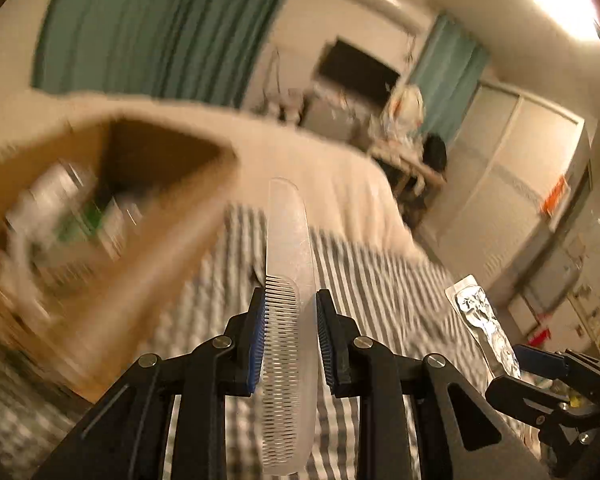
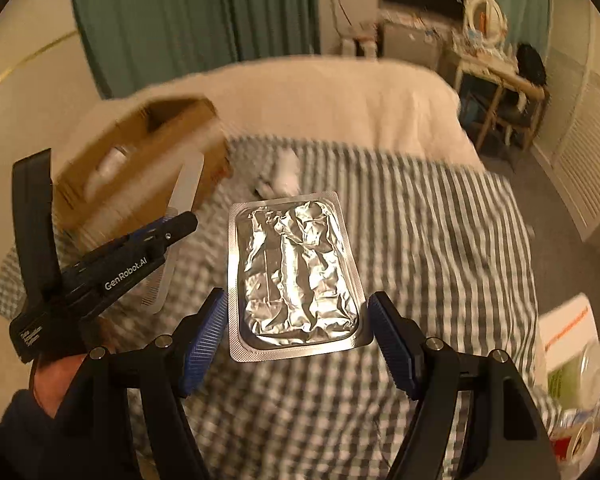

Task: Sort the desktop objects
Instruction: 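Carry the comb and foil pack into the cardboard box and release both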

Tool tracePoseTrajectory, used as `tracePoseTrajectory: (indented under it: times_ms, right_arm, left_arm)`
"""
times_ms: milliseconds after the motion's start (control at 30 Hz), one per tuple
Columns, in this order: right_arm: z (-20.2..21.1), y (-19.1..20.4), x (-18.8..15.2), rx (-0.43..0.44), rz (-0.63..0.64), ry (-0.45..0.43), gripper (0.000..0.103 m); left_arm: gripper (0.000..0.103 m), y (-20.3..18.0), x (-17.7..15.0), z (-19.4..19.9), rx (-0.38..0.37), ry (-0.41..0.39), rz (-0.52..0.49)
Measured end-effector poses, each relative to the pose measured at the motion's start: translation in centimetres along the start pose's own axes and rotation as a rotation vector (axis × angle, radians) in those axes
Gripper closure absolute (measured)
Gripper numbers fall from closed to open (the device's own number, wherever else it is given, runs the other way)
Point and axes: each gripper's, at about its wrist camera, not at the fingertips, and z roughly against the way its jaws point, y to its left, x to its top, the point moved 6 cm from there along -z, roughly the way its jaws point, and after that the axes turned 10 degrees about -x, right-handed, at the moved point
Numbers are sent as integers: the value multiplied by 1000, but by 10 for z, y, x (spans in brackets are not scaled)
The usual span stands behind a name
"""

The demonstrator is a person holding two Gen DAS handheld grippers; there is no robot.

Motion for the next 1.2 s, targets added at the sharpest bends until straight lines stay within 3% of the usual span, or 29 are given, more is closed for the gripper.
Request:
tracePoseTrajectory:
  times_ms: [200,300,467,667,733,767,800,900,967,1100,1200]
  right_arm:
    - [29,61,67,140,52,-114,32]
    - [26,98,94,203,85,-132,32]
    - [-16,172,128,292,131,-96,32]
    - [-67,215,148,309,114,-52,30]
    - [-76,216,155,307,91,-52,23]
    - [-77,214,156,302,76,-61,19]
    - [-72,208,155,300,64,-75,19]
    - [-60,183,147,275,43,-117,19]
    - [-53,164,146,246,28,-137,19]
    - [-28,97,123,165,-43,-169,19]
    - [-12,52,103,95,-69,-174,19]
  left_arm:
    - [79,49,67,46,150,-113,26]
    - [79,92,86,56,245,-126,34]
    - [79,157,69,40,262,-52,161]
    - [77,176,57,13,243,-9,156]
    - [64,178,55,8,262,8,147]
    - [45,179,55,7,271,14,145]
    - [33,179,54,9,291,9,139]
    - [22,168,56,18,337,-11,126]
    - [21,159,60,27,342,-26,110]
    - [10,130,66,37,329,-44,37]
    - [7,86,65,38,295,-63,-26]
